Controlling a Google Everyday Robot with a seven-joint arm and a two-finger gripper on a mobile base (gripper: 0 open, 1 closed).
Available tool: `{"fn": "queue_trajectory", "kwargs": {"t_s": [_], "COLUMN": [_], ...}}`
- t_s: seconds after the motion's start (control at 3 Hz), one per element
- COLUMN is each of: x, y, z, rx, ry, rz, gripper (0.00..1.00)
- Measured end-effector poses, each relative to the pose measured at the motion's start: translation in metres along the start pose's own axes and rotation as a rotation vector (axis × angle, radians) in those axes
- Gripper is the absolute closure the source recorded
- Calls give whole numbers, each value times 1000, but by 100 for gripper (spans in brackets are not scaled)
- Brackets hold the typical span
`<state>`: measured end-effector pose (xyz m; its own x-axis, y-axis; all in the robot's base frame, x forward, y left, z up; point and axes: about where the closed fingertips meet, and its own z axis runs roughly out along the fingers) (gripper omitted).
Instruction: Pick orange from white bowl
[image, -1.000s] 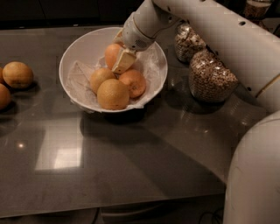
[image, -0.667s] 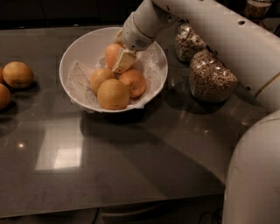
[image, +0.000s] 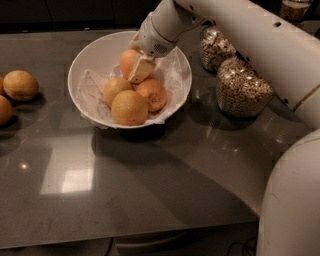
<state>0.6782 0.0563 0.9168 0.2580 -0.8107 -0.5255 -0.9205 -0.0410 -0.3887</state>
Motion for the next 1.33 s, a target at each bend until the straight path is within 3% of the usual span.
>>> {"fn": "queue_trajectory", "kwargs": {"t_s": [1.0, 1.33], "x": [-19, -19], "y": [-10, -10], "z": [-60, -60], "rx": [121, 121], "ry": [9, 9], "rz": [-55, -55], "gripper": [100, 81]}}
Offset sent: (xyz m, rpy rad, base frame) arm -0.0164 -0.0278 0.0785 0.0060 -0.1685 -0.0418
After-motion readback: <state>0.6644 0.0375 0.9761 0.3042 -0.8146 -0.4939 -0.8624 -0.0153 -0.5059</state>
